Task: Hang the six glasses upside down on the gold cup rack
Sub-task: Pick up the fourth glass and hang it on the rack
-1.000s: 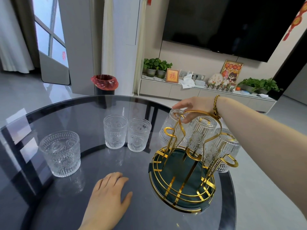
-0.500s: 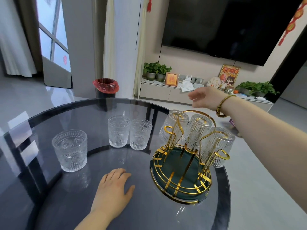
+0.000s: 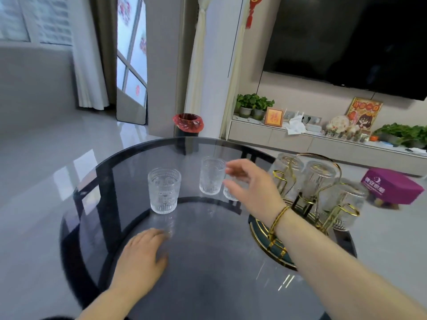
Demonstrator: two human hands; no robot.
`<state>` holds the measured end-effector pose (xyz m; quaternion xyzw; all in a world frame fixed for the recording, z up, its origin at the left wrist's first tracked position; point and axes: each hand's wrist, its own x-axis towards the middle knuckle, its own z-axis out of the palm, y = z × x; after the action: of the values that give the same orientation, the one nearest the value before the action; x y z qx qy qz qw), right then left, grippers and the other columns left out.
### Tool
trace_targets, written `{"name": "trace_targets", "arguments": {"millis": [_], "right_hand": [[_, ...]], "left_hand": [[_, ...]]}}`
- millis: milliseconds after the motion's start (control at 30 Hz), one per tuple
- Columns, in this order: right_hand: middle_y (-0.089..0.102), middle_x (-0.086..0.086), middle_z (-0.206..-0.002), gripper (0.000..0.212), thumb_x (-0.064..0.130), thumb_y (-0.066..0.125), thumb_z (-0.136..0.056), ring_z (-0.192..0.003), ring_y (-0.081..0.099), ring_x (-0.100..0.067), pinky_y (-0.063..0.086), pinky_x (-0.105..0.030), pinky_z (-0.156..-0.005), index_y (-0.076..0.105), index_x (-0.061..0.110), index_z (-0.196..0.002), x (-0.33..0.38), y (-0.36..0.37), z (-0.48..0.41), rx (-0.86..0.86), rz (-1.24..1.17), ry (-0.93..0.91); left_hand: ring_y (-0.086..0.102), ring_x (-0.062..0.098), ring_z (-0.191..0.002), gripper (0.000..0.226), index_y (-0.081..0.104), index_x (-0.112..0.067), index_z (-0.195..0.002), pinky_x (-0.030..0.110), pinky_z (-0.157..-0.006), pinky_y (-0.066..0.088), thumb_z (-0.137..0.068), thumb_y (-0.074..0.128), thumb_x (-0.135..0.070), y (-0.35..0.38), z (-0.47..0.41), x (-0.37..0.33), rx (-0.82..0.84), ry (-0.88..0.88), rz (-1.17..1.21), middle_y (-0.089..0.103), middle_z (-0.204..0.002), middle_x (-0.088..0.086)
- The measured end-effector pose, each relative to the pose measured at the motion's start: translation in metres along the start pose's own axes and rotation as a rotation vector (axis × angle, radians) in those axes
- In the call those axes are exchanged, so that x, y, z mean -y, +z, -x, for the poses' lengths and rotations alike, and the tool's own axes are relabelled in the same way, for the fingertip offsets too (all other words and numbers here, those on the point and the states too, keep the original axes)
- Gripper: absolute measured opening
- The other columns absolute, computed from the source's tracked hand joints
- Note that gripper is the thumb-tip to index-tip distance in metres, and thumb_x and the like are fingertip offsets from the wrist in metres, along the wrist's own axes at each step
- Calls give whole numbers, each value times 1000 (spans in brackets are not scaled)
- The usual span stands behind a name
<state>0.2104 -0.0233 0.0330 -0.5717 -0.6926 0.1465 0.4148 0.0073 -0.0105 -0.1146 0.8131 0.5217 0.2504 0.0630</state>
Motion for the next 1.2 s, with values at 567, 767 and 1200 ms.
{"name": "trace_targets", "arguments": {"millis": [567,767,1200], "right_hand": [[24,-3,-147,108,27,76,-61,-132,27,-23,27,-37,-110,0,25,-138,-48,197,-37,112,-359,527],[35,-10,-138,106,35,75,-59,-126,34,-28,34,-40,-102,2,36,-135,-60,207,-50,63,-277,594],[39,6,-121,78,25,75,-64,-107,37,-8,30,-22,-88,28,21,-126,-54,157,-29,54,-358,437]], "left_hand": [[48,25,-122,34,54,-8,-117,40,-107,36,-85,57,-20,-5,12,35,46,-248,42,58,-122,8],[52,27,-118,30,60,-8,-111,42,-104,40,-83,60,-19,-1,10,38,26,-250,16,62,-116,8],[34,15,-130,38,46,-19,-126,31,-112,26,-90,44,-31,-1,9,43,51,-259,9,46,-133,-2]]}}
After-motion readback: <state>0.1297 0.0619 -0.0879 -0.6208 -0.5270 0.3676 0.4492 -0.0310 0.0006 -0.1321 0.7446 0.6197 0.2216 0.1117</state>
